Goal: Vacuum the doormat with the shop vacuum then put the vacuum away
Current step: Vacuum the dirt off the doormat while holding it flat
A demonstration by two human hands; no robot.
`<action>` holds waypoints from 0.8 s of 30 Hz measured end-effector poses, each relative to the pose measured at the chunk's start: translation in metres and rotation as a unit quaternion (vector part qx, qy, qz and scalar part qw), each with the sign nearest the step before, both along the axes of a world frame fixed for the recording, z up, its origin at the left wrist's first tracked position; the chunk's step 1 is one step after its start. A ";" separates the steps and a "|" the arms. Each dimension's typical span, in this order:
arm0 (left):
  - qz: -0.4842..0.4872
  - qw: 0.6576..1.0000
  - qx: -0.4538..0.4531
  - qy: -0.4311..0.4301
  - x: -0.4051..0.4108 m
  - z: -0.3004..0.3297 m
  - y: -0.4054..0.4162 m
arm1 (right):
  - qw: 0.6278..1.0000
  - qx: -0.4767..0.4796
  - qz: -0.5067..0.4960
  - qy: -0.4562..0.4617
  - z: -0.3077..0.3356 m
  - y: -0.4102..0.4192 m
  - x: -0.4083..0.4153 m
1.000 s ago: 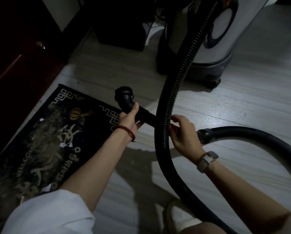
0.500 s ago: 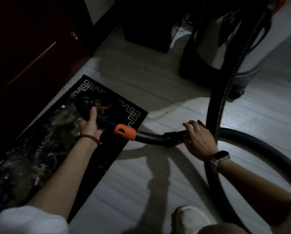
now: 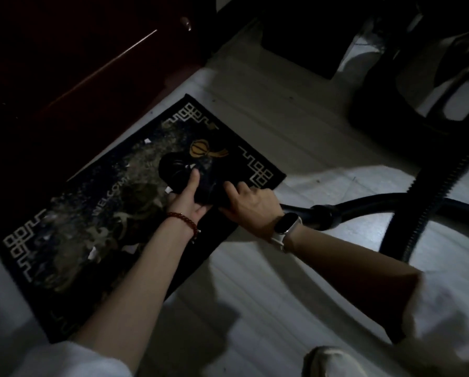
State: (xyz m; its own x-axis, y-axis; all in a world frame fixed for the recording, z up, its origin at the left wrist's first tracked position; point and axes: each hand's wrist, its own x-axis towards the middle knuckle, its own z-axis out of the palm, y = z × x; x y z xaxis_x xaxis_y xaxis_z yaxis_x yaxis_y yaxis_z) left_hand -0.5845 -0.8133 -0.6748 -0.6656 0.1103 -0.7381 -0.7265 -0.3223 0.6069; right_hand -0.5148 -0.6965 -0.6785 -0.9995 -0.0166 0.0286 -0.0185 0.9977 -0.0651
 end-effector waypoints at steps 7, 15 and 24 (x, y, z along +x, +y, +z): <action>-0.162 0.973 -0.140 0.090 0.001 -0.031 -0.023 | 0.995 -0.064 -0.015 -0.077 0.012 0.034 -0.031; -0.041 0.982 0.183 0.019 0.010 -0.043 -0.008 | 0.961 -0.241 -0.011 -0.138 -0.001 0.034 -0.005; 0.003 0.966 0.255 0.044 -0.013 -0.043 -0.012 | 0.961 -0.206 -0.060 -0.174 -0.006 0.082 0.020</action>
State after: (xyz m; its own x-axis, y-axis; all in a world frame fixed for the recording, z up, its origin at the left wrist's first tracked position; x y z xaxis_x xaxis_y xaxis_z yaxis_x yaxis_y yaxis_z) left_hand -0.5978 -0.8249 -0.7182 -0.7243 0.4407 -0.5303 -0.6773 -0.5989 0.4273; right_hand -0.4949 -0.6150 -0.6840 -0.9435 0.0410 -0.3290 0.1902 0.8797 -0.4358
